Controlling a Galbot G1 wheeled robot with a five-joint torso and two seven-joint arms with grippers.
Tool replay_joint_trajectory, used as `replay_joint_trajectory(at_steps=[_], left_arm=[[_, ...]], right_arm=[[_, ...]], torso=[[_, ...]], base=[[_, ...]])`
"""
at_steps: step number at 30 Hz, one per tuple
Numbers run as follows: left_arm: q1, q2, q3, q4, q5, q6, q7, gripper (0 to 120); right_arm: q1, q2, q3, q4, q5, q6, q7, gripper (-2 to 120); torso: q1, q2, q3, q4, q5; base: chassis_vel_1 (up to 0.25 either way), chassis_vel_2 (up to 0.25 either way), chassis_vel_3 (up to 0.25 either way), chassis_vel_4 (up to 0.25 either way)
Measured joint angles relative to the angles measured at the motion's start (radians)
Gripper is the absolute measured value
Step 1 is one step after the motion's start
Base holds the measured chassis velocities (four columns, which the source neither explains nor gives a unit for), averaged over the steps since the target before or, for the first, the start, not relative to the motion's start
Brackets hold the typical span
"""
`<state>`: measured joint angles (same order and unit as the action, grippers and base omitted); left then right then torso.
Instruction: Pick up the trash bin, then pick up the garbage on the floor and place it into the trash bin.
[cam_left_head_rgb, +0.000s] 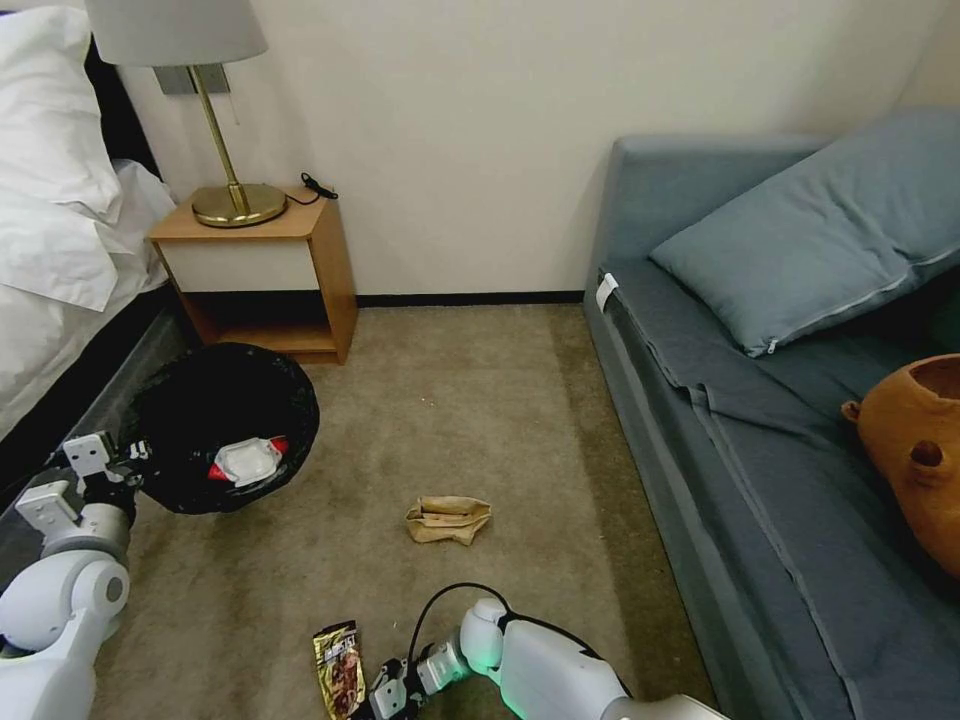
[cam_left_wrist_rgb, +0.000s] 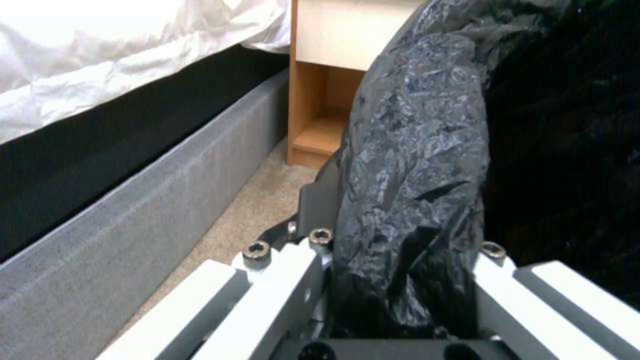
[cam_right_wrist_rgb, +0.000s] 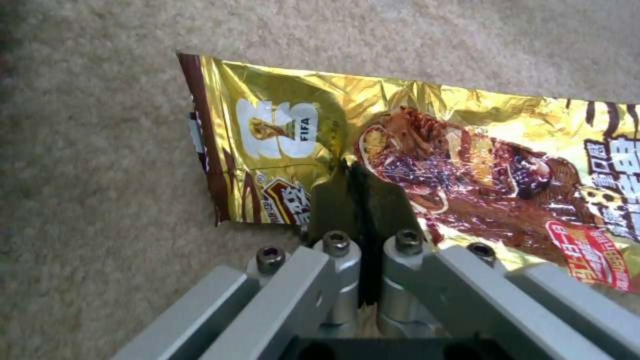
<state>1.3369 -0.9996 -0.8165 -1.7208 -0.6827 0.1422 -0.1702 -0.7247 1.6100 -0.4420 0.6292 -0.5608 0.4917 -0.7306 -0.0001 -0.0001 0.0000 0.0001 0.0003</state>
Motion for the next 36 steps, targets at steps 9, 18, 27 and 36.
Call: replay_joint_trajectory(at_steps=[9, 18, 27, 36], left_arm=[[-0.004, 0.004, -0.001, 0.004, -0.004, -0.005, 0.002, 3], [0.025, 0.025, -0.022, 0.031, -0.012, -0.008, 0.036, 3], [0.113, 0.054, -0.044, 0.106, 0.034, -0.055, 0.105, 3], [0.144, 0.042, -0.045, 0.166, 0.076, -0.096, 0.127, 3]], right_arm=[[0.025, -0.002, 0.056, -0.011, -0.038, 0.013, -0.010, 0], [0.031, -0.003, 0.114, -0.006, -0.065, 0.021, -0.018, 0], [0.028, -0.005, 0.167, 0.018, -0.073, 0.018, -0.020, 0], [0.020, -0.004, 0.229, 0.087, -0.073, 0.022, -0.026, 0]], torso=[[0.000, 0.000, 0.000, -0.0006, -0.0008], [0.000, 0.000, 0.000, -0.0006, -0.0009], [0.000, 0.000, 0.000, 0.0000, -0.0011], [0.000, 0.000, 0.000, -0.0003, -0.0006]], base=[[0.000, 0.000, 0.000, 0.000], [0.000, 0.000, 0.000, 0.000], [0.000, 0.000, 0.000, 0.000], [0.000, 0.000, 0.000, 0.000]])
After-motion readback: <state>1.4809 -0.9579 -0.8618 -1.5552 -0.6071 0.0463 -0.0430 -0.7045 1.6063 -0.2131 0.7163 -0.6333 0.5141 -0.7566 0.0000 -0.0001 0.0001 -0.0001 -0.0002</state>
